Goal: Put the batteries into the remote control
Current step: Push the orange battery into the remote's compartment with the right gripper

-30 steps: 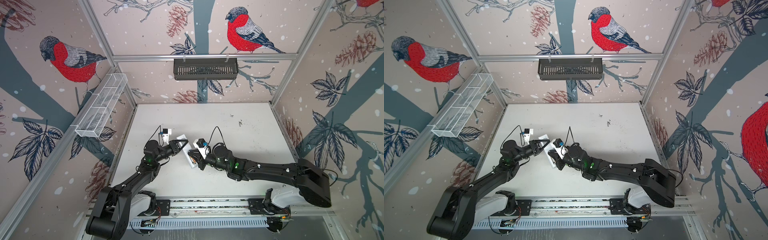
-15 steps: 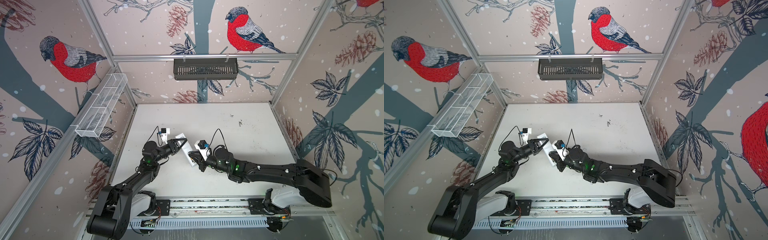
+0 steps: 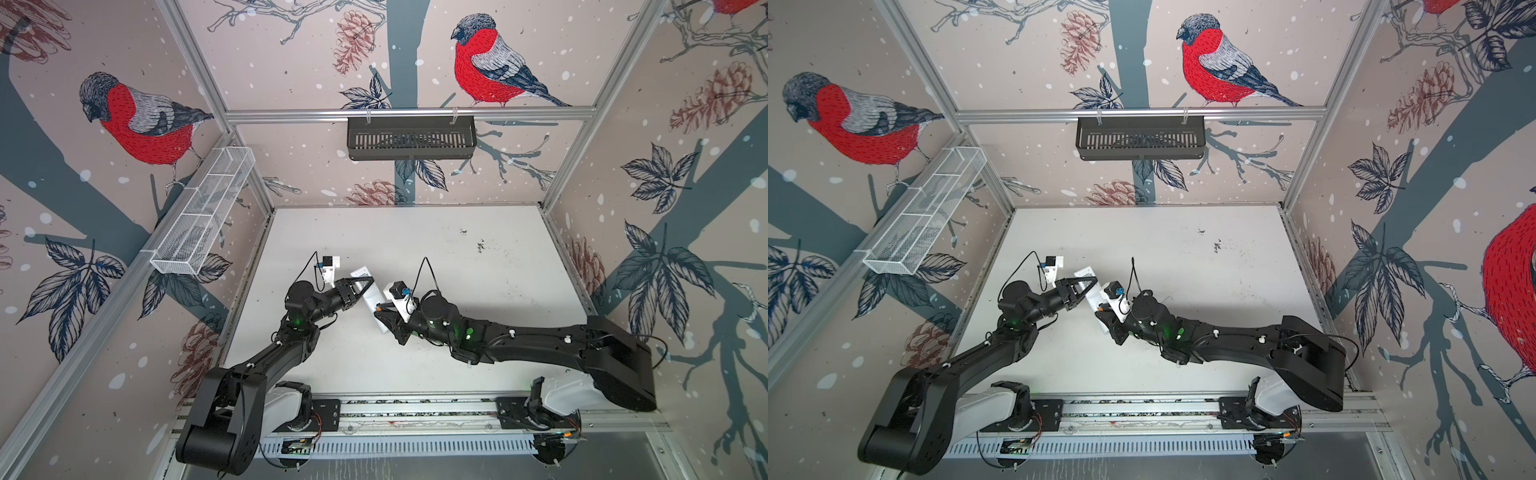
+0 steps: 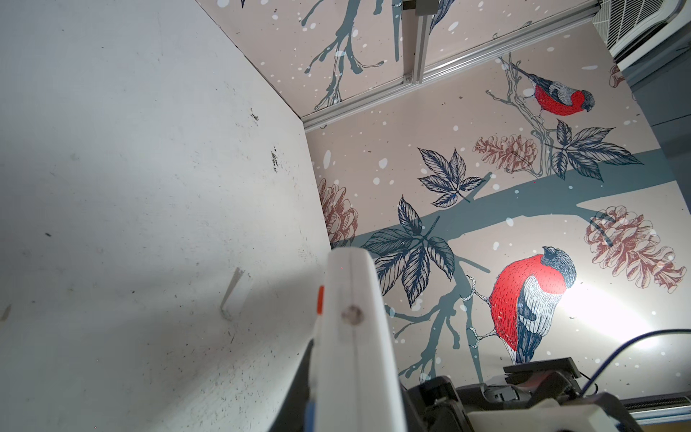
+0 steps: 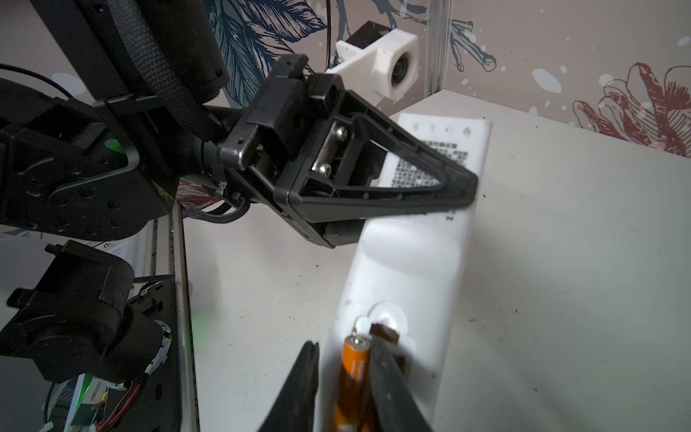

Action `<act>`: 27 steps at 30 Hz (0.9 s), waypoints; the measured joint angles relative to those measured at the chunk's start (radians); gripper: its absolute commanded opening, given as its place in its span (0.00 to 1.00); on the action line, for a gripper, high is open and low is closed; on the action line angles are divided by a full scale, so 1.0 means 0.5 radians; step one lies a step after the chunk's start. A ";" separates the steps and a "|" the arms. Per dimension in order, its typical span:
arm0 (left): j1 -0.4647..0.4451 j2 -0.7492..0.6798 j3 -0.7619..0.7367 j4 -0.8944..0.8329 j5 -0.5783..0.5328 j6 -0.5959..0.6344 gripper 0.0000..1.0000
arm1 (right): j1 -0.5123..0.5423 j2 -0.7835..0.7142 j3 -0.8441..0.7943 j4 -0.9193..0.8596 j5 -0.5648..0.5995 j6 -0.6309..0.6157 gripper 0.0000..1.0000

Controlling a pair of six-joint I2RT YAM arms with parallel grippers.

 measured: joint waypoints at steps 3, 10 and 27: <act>0.000 -0.004 0.001 -0.008 -0.003 0.017 0.00 | -0.001 0.001 0.038 -0.063 0.002 -0.027 0.36; 0.000 -0.017 0.017 -0.088 -0.002 0.105 0.00 | -0.008 0.001 0.182 -0.266 0.025 -0.031 0.40; -0.001 -0.096 0.054 -0.278 -0.037 0.275 0.00 | -0.018 0.035 0.403 -0.810 0.030 0.026 0.25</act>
